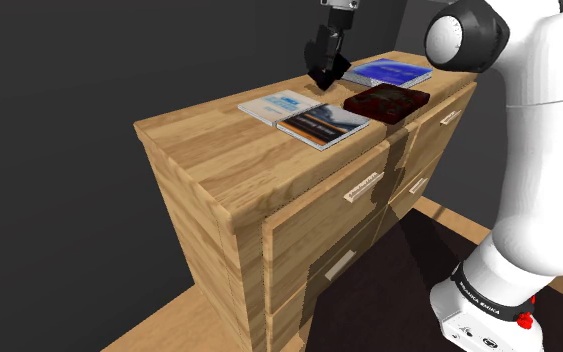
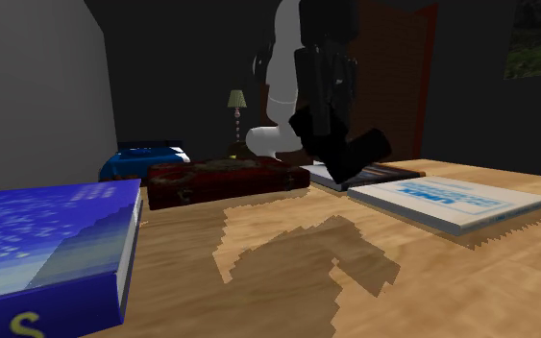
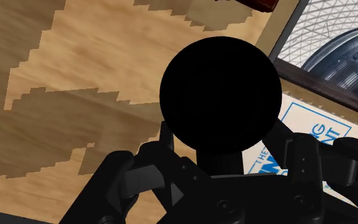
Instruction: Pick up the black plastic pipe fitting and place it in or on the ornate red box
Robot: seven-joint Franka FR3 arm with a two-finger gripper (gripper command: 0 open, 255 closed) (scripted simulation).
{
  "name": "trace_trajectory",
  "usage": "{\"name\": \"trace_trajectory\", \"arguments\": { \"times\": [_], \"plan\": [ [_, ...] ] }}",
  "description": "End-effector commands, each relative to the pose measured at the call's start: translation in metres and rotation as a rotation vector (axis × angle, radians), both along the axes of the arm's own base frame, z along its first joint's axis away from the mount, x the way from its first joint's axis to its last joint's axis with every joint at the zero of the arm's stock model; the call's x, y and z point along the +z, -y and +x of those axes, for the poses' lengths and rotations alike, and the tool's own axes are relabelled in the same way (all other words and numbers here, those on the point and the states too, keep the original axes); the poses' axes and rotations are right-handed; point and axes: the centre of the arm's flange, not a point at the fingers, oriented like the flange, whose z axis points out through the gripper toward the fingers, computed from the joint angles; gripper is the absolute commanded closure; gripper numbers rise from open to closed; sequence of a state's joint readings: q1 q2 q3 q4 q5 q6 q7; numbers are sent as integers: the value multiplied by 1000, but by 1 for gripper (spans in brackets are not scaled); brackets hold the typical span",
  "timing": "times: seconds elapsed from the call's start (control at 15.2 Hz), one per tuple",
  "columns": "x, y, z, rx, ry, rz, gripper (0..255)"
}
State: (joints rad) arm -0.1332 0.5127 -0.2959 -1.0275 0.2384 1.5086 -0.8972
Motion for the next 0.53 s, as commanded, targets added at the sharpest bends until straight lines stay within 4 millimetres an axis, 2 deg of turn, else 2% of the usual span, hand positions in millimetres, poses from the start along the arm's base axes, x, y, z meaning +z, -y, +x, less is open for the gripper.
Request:
{"name": "trace_trajectory", "arguments": {
  "times": [0.0,0.46],
  "plan": [
    [11,0,0,0,0,0,255],
    [48,0,0,0,0,0,255]
  ]
}}
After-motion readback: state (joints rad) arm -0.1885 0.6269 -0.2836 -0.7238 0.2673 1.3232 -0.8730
